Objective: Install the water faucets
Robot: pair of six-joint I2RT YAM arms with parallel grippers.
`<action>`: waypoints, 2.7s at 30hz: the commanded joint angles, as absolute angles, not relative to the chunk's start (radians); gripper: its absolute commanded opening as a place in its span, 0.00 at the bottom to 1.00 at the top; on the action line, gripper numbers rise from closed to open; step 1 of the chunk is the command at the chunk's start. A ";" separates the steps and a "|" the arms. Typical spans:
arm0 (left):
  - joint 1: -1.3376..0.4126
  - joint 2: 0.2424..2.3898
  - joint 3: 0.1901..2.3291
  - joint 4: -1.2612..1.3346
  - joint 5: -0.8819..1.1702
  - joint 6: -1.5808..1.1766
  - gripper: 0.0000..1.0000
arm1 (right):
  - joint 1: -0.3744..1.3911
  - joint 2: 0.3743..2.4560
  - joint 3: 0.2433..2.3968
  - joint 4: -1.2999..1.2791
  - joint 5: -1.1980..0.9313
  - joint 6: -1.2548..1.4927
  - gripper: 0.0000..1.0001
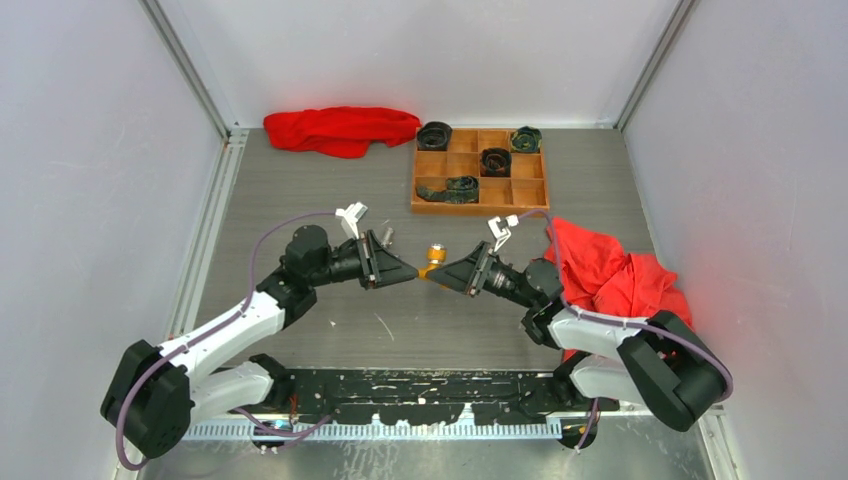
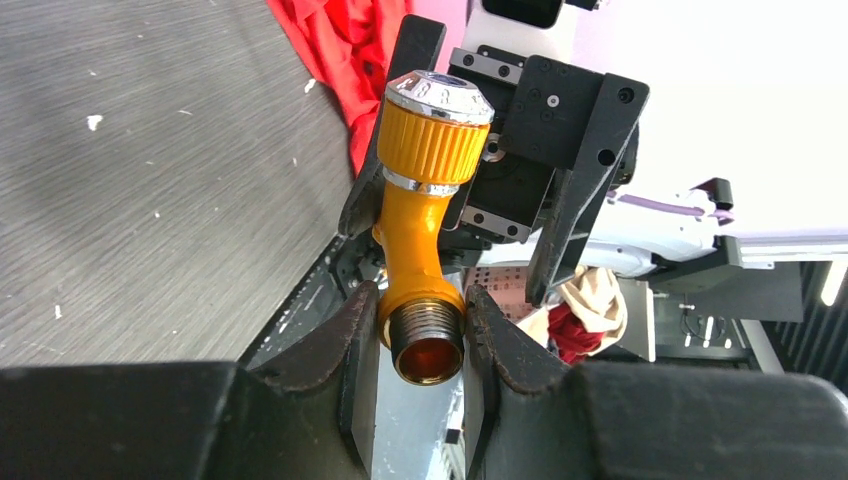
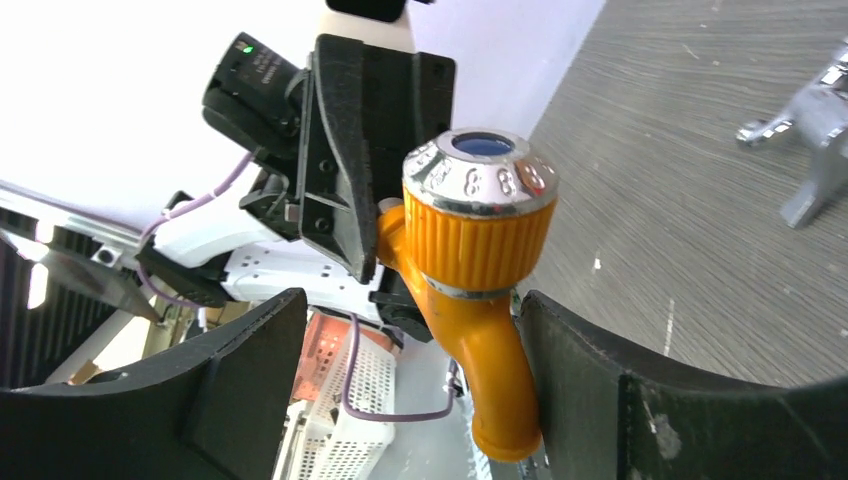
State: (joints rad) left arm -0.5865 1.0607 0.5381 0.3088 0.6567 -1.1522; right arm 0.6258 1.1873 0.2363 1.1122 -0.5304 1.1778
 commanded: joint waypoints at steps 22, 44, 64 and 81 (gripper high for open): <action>-0.564 1.015 0.741 -0.239 0.416 -0.866 0.95 | 0.546 1.168 0.157 1.193 -0.476 1.285 0.01; -0.817 1.714 1.193 -0.702 -0.271 -0.708 0.68 | 0.530 0.707 0.624 -0.251 0.196 0.520 0.00; -0.744 1.877 1.172 -0.513 -0.229 -0.578 0.47 | 0.531 0.741 0.669 -0.282 0.198 0.418 0.00; -0.664 1.875 1.151 -0.424 -0.094 -0.478 0.42 | 0.532 0.802 0.672 -0.257 0.140 0.442 0.00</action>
State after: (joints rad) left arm -0.7105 1.8446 1.1862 -0.5011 -0.1799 -0.4896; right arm 0.5327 0.8021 0.6155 -0.3157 0.1516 0.4431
